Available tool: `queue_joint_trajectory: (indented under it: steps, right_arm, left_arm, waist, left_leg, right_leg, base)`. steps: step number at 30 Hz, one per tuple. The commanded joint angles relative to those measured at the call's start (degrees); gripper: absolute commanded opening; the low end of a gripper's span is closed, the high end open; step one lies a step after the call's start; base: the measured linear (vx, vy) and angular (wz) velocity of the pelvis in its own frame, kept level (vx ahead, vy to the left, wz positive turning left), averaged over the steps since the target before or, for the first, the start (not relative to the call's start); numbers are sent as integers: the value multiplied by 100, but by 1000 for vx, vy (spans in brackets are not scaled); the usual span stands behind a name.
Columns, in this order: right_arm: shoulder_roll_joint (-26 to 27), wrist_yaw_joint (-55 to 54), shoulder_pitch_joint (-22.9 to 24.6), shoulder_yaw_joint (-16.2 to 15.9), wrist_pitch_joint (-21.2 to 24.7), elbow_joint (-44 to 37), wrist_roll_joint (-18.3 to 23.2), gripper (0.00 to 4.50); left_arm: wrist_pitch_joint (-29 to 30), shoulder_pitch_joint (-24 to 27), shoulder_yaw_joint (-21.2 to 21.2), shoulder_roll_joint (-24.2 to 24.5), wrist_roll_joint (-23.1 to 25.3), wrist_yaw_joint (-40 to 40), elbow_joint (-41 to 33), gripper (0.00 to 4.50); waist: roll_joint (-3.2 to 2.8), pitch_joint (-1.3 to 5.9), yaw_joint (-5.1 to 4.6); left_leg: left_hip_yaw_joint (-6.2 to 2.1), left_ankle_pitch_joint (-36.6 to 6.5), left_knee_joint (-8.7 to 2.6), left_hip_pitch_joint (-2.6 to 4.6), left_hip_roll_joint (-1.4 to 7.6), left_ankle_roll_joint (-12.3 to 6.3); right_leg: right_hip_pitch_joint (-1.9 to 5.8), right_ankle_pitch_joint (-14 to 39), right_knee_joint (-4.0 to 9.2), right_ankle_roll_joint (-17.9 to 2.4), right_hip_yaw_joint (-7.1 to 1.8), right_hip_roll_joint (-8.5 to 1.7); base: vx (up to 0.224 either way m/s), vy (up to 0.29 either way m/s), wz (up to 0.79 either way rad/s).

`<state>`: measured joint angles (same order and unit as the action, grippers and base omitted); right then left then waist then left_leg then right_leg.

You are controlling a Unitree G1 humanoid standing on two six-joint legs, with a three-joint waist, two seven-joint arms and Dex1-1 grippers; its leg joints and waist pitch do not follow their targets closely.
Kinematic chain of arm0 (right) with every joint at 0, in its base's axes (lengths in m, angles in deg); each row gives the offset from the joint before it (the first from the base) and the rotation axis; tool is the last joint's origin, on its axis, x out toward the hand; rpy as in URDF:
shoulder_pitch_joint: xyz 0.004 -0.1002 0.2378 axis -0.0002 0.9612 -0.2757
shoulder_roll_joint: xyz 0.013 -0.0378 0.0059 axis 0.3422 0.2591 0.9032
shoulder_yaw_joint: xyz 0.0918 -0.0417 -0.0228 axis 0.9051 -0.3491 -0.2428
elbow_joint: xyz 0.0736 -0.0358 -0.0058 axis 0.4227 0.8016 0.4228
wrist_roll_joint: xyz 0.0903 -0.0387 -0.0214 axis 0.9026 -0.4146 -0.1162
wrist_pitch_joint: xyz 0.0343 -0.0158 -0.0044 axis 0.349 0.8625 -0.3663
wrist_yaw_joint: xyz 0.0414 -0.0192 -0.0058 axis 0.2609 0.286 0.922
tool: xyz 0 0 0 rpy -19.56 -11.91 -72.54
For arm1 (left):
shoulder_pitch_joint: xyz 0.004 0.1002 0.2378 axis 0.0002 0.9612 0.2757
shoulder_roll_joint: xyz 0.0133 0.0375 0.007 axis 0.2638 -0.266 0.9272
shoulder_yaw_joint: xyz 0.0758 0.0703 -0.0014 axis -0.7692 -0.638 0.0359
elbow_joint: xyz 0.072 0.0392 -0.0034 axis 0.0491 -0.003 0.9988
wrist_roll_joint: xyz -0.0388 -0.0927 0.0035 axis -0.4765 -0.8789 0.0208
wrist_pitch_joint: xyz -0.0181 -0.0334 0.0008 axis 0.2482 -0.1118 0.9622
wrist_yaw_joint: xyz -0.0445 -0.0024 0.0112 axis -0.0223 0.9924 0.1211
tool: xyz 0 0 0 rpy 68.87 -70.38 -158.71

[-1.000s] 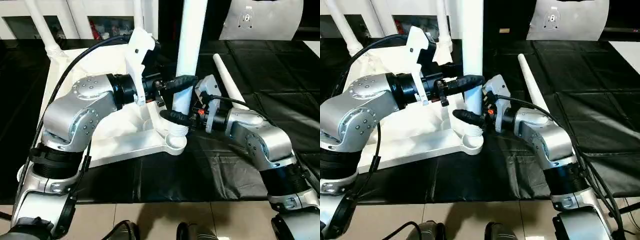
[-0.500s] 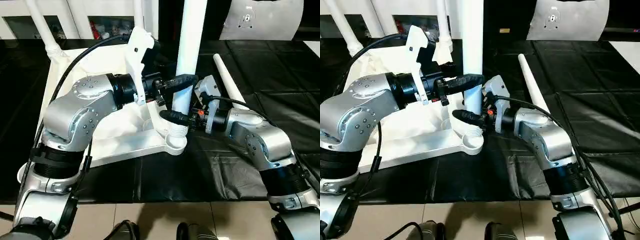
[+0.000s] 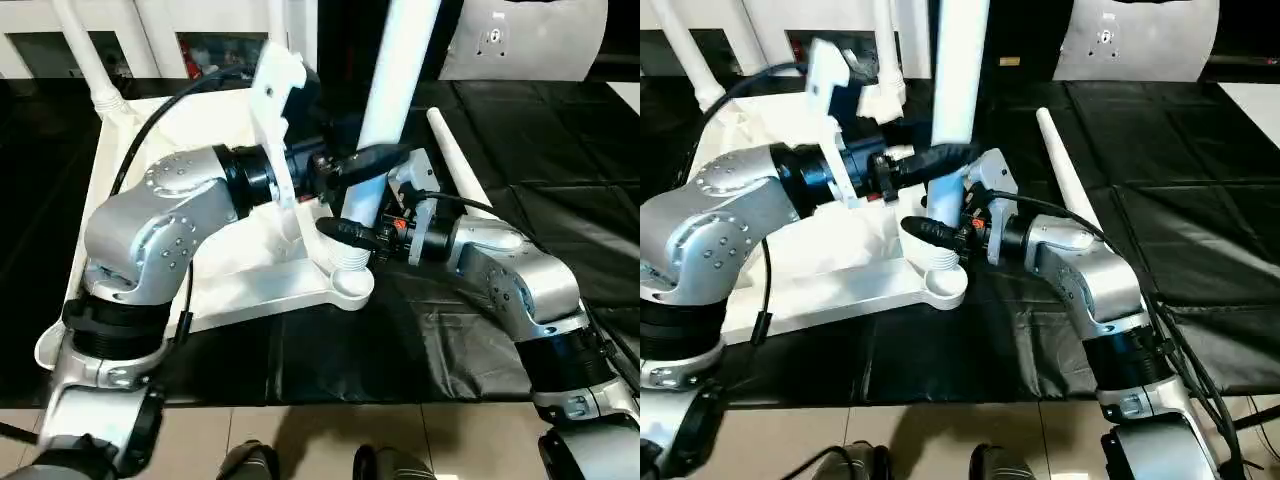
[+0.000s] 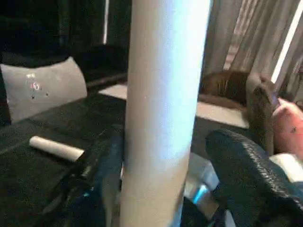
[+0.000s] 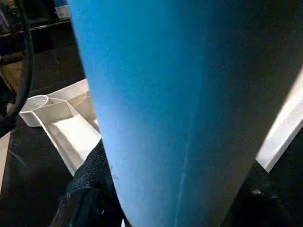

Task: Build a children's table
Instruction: Pick table leg

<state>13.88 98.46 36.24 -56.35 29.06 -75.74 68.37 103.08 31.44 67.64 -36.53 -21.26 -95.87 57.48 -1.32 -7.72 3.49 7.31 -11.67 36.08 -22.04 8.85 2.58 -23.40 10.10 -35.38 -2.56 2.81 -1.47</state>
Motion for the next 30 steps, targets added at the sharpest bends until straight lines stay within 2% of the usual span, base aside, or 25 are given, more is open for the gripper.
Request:
queue_joint_trajectory:
  steps: [1, 3, 4, 7, 11, 17, 18, 19, 20, 21, 22, 24, 25, 26, 27, 29, 30]
  right_arm:
    - [13, -123, 32, 40, 32, 176, -126, 193]
    - [62, -181, 29, 72, 28, 179, -117, 193]
    - [70, -189, 28, 77, 29, 180, -115, 193]
    - [116, -241, 21, 85, 30, 180, -115, 193]
    - [246, -414, 9, 147, 27, 189, -72, 193]
    - [417, -574, 30, 332, 13, 60, 106, 193]
    - [485, -788, 65, 427, 46, 3, 103, 193]
    - [485, -788, 65, 427, 46, 3, 103, 193]
    - [571, -1139, 117, 561, 112, -86, 59, 193]
    - [596, -1279, 138, 607, 145, -122, 30, 193]
    - [616, -1403, 162, 647, 189, -158, 14, 192]
    - [650, -1531, 223, 723, 242, -222, 30, 192]
    - [672, -1586, 294, 776, 229, -283, 41, 192]
    - [696, -1644, 398, 828, 193, -376, 53, 192]
    - [719, -1711, 473, 870, 168, -439, 60, 192]
    - [763, -1791, 567, 923, 80, -518, 75, 192]
    - [806, -1825, 622, 958, -131, -539, 49, 192]
  left_arm:
    - [20, -53, -5, -58, -245, -74, -344, 344]
    - [43, 3, 4, -122, -323, -24, -388, 358]
    - [46, 11, 8, -135, -339, -16, -393, 384]
    - [72, 71, 39, -228, -427, 19, -447, 395]
    - [-18, 221, 139, -481, -628, 15, -476, 438]
    - [-291, 326, 480, -725, -878, 145, -452, 450]
    - [-343, 359, 586, -731, -908, 203, -470, 450]
    - [-343, 359, 586, -731, -908, 203, -470, 450]
    - [-327, 446, 751, -708, -959, 277, -504, 450]
    - [-290, 498, 822, -693, -990, 297, -522, 450]
    - [-260, 556, 876, -675, -1008, 307, -548, 450]
    - [-220, 688, 948, -601, -1026, 289, -603, 450]
    - [-186, 810, 990, -515, -1022, 267, -653, 450]
    - [-154, 970, 1028, -386, -1028, 253, -721, 450]
    - [-120, 1077, 1054, -296, -1027, 255, -764, 450]
    - [-97, 1213, 1074, -168, -985, 270, -822, 450]
    - [-108, 1306, 1064, -65, -911, 252, -853, 450]
  waist:
    - [36, 610, 16]
    - [28, 618, 17]
    - [30, 617, 16]
    - [29, 619, 21]
    - [46, 604, 12]
    - [44, 593, 10]
    - [-8, 583, 16]
    - [7, 589, 3]
    - [-35, 561, 6]
    - [-14, 572, -4]
    - [-41, 552, -12]
    - [-29, 549, -15]
    - [-102, 542, -1]
    - [-124, 517, -18]
    - [-96, 513, -43]
    - [-133, 512, -46]
    - [-134, 502, -49]
  left_leg:
    - [-20, 153, -352, 20, 324, -397]
    - [-23, 166, -349, 18, 325, -391]
    - [-22, 162, -349, 17, 323, -391]
    - [-23, 176, -349, 18, 327, -394]
    - [-15, 151, -353, 13, 322, -410]
    - [-18, 117, -359, 17, 326, -441]
    - [-26, 122, -358, 24, 333, -410]
    - [-25, 114, -364, 25, 338, -403]
    - [-40, 101, -371, 26, 344, -377]
    - [-34, 89, -377, 36, 348, -339]
    - [-30, 33, -379, 34, 338, -301]
    - [-23, -69, -385, 38, 319, -272]
    - [-38, -94, -383, 42, 324, -250]
    - [-42, -198, -396, 47, 340, -225]
    - [-40, -236, -415, 34, 332, -225]
    - [-38, -260, -412, 50, 316, -215]
    - [-35, -327, -419, 47, 319, -206]
  right_leg:
    - [445, 509, 315, -1390, -312, -618]
    - [445, 495, 314, -1388, -309, -614]
    - [447, 497, 313, -1387, -310, -613]
    - [446, 460, 310, -1391, -312, -613]
    - [444, 506, 324, -1397, -311, -617]
    - [433, 575, 334, -1358, -314, -610]
    - [415, 578, 332, -1360, -316, -609]
    - [420, 553, 332, -1367, -314, -605]
    - [405, 539, 324, -1377, -315, -606]
    - [408, 508, 325, -1394, -317, -602]
    - [401, 509, 337, -1399, -319, -589]
    - [418, 617, 351, -1356, -321, -586]
    - [412, 642, 341, -1350, -317, -599]
    - [392, 681, 364, -1314, -318, -590]
    - [410, 655, 358, -1281, -318, -576]
    - [400, 761, 373, -1260, -317, -574]
    - [388, 874, 391, -1239, -318, -578]
  base:
    - [0, 0, 0]
    - [0, 0, 0]
    - [0, 0, 0]
    - [0, 0, 0]
    - [0, 0, 0]
    - [0, 0, 0]
    - [0, 0, 0]
    - [0, 0, 0]
    - [0, 0, 0]
    - [0, 0, 0]
    - [0, 0, 0]
    - [0, 0, 0]
    - [0, 0, 0]
    - [0, 0, 0]
    - [0, 0, 0]
    - [0, 0, 0]
    - [0, 0, 0]
